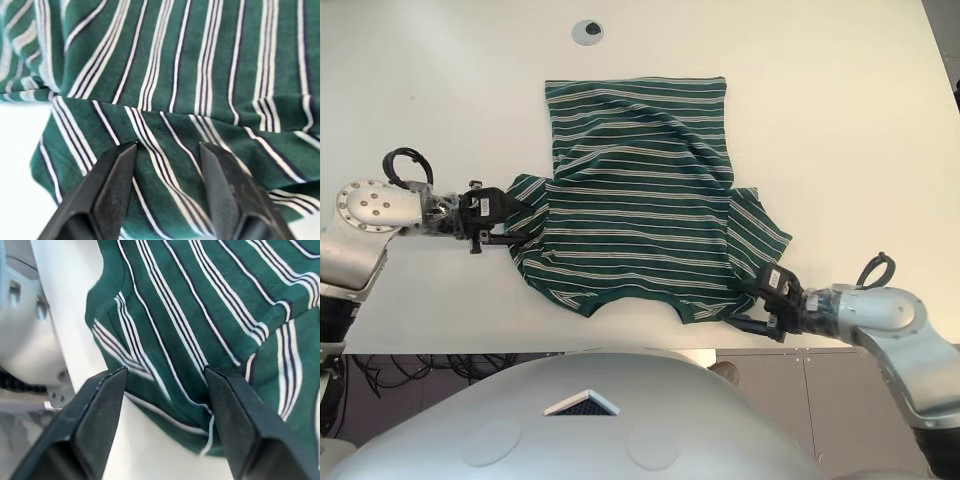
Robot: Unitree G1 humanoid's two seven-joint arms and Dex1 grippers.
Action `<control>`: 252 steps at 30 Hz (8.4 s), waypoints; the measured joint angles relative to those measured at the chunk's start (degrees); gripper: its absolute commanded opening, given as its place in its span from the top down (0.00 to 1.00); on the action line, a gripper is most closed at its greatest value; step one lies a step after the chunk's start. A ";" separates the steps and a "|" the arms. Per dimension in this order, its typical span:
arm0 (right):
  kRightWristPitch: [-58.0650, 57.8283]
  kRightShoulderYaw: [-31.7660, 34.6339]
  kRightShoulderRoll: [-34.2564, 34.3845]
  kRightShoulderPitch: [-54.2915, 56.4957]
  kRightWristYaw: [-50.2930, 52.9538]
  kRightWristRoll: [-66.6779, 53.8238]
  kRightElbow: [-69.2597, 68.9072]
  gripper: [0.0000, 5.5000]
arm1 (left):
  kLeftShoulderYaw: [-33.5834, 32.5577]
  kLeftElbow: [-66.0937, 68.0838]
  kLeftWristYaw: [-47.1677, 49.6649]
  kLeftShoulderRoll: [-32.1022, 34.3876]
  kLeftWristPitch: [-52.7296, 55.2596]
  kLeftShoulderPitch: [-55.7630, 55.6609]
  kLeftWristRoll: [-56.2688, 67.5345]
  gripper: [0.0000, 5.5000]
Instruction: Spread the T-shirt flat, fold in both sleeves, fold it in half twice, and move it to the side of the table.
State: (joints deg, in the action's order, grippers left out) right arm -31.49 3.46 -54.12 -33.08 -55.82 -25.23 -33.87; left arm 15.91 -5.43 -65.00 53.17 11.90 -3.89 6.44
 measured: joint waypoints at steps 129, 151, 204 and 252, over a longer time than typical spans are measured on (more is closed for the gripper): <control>0.88 12.54 22.00 33.69 14.27 4.97 28.69 0.31 | -9.76 -19.63 -10.87 4.90 16.64 11.39 25.43 0.44; 25.10 3.93 38.04 78.75 34.47 17.03 102.26 0.49 | -11.08 79.81 54.70 -44.90 -4.56 -49.33 -0.33 0.49; 30.69 -7.87 35.81 75.86 29.28 30.79 97.22 0.53 | -8.06 80.33 40.86 -47.27 -12.20 -48.57 -19.15 0.64; 0.65 16.36 46.51 -21.84 61.60 -46.48 -15.36 0.53 | -50.55 -27.20 47.70 -36.86 27.60 38.60 51.07 0.64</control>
State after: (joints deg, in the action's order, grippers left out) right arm -30.84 19.82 -7.61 -54.92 5.78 -71.70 -49.23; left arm -34.65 -32.64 -17.30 16.32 39.50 34.72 57.51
